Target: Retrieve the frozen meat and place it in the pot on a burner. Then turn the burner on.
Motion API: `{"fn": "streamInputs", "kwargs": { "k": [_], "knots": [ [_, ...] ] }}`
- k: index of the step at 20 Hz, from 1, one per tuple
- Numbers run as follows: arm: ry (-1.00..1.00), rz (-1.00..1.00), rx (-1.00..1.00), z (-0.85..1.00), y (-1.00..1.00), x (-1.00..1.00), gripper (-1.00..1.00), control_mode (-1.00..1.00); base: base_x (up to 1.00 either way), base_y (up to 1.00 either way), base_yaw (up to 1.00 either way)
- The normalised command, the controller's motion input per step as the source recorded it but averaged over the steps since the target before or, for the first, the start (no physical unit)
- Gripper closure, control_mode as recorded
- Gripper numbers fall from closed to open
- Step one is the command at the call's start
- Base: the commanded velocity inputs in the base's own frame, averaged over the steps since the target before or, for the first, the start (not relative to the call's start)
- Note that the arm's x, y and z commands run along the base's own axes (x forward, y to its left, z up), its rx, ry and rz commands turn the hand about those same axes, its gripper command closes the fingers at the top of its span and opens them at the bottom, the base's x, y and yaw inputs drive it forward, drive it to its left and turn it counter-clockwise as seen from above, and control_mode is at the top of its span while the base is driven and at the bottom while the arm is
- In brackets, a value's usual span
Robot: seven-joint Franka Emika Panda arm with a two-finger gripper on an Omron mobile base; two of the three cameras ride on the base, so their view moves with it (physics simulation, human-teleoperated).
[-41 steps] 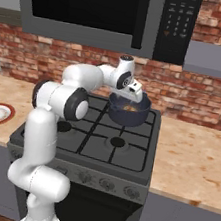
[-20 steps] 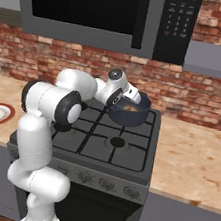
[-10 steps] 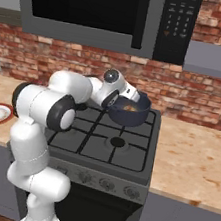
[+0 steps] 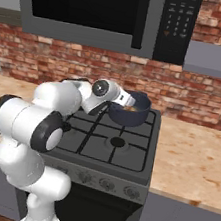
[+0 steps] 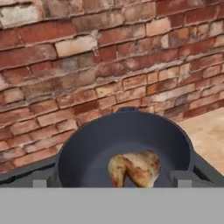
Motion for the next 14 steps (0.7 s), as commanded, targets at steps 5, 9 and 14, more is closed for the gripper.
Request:
{"fn": "streamInputs", "kwargs": {
  "k": [5,9,14],
  "knots": [
    [-0.12,0.00,0.00,0.27,-0.17,-0.88,-1.00,-1.00,0.00,0.00,0.00],
    [-0.09,0.00,0.01,0.43,-0.19,-0.83,-1.00,-1.00,0.00,0.00,0.00],
    [-0.14,0.00,0.01,0.57,-0.19,-0.91,-1.00,-1.00,0.00,0.00,0.00]
  ]
}}
